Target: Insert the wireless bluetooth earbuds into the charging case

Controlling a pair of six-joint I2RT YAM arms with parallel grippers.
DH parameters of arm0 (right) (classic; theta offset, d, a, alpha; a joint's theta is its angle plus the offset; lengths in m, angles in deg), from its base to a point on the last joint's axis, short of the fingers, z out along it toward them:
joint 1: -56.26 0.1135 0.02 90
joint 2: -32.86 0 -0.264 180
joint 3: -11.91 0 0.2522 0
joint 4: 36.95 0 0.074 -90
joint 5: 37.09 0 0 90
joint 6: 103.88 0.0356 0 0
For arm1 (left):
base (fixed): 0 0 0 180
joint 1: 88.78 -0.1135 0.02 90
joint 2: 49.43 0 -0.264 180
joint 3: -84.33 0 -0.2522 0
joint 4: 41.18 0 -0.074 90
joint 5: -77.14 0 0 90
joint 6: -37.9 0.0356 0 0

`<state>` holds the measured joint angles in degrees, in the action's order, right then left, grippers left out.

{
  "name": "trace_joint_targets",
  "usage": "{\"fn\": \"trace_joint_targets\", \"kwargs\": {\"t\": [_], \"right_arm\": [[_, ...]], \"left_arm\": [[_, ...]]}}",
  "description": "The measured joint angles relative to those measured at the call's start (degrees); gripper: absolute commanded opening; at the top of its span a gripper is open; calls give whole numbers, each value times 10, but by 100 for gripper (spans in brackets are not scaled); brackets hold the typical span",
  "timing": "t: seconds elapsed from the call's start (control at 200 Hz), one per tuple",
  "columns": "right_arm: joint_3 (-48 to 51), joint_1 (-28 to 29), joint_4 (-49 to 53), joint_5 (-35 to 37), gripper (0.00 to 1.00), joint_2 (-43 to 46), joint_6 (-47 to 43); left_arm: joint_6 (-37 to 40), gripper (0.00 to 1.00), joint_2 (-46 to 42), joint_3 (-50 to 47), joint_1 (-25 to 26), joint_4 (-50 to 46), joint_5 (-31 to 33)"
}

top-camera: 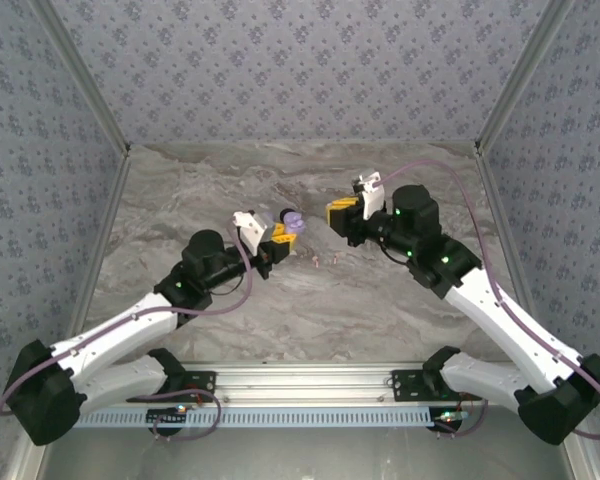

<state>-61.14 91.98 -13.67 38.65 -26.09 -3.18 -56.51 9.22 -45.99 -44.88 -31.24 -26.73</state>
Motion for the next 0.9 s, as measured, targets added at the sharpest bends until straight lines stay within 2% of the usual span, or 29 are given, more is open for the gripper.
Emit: {"fn": "trace_joint_targets", "kwargs": {"t": [0.35,0.899], "right_arm": [[0,56,-25,-2,22,2,-44],[-2,65,-34,19,22,-42,-57]], "left_arm": [[-20,0,50,24,1,45,-61],[-24,0,52,26,2,55,-78]]}}
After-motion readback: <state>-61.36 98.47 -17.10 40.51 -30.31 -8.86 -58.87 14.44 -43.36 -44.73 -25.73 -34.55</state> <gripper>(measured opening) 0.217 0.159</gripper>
